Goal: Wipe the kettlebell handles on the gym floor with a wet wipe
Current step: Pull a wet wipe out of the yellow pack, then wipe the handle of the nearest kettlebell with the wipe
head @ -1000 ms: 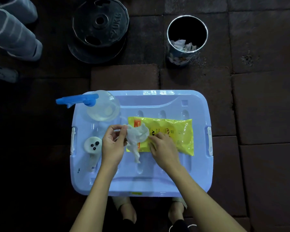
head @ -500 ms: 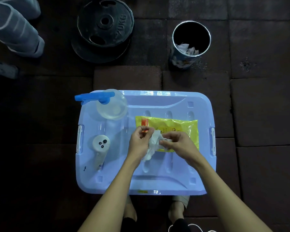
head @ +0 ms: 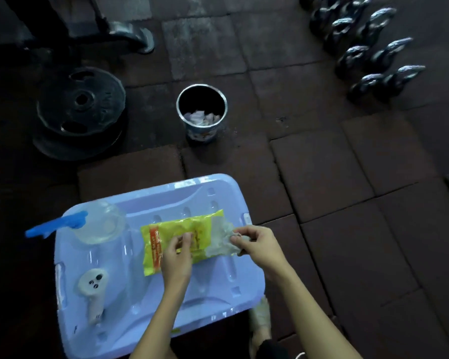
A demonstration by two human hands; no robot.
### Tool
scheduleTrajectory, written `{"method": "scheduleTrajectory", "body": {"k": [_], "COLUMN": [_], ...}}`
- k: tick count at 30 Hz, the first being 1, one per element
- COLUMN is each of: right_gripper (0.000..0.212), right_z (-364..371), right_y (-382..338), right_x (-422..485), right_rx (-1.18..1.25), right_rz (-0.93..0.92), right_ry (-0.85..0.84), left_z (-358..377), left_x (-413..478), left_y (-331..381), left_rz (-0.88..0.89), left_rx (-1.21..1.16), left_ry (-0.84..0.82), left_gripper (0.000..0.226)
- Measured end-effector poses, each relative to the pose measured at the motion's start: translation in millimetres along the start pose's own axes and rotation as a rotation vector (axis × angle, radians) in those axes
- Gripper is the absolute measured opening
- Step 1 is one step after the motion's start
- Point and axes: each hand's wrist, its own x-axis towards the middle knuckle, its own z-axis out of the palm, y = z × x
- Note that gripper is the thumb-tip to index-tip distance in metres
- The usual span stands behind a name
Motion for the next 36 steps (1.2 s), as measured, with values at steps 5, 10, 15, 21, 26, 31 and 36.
{"method": "scheduleTrajectory", "body": {"k": [5,10,15,21,26,31,36], "right_gripper": [0.008,0.005,0.005,0.007,0.009,0.011,0.009], "right_z": [-121.9,-293.2,-468.8,-640.2,-763.4,-876.4,-966.7], "right_y": [-61.3,-118.6,-164.5,-220.2,-262.0,-298.0,-328.1], "right_x": [-37.8,-48.2,-45.3,-6.7,63.1,161.7,264.6], "right_rx": [0.006,0.030,0.042,0.009,-0.023,-0.036,-0.097], "right_rz": [-0.051,-0.112,-0.138,-0.172,-0.184,-0.162,-0.141], "right_ry": [0.093,0.122,0.176,0.298,0.341,0.353,0.318], "left_z": [86.1,215.6,355.9,523.9,652.1,779.0,891.1], "left_x": [-65.9,-123.9,-162.6,-175.7,-158.8,-111.7,-61.3], "left_y": [115.6,224.2,312.4,403.8,473.4,527.4,568.4], "left_rz": [0.133,0.272,0.389,0.477,0.531,0.522,0.487], "left_rx": [0.096,0.189,0.251,0.294,0.336,0.381,0.450], "left_ry": [-0.171,-0.235,-0.300,-0.411,-0.441,-0.446,-0.423], "left_gripper": [0.014,0.013,0.021,0.019,0.015,0.015,0.015]}}
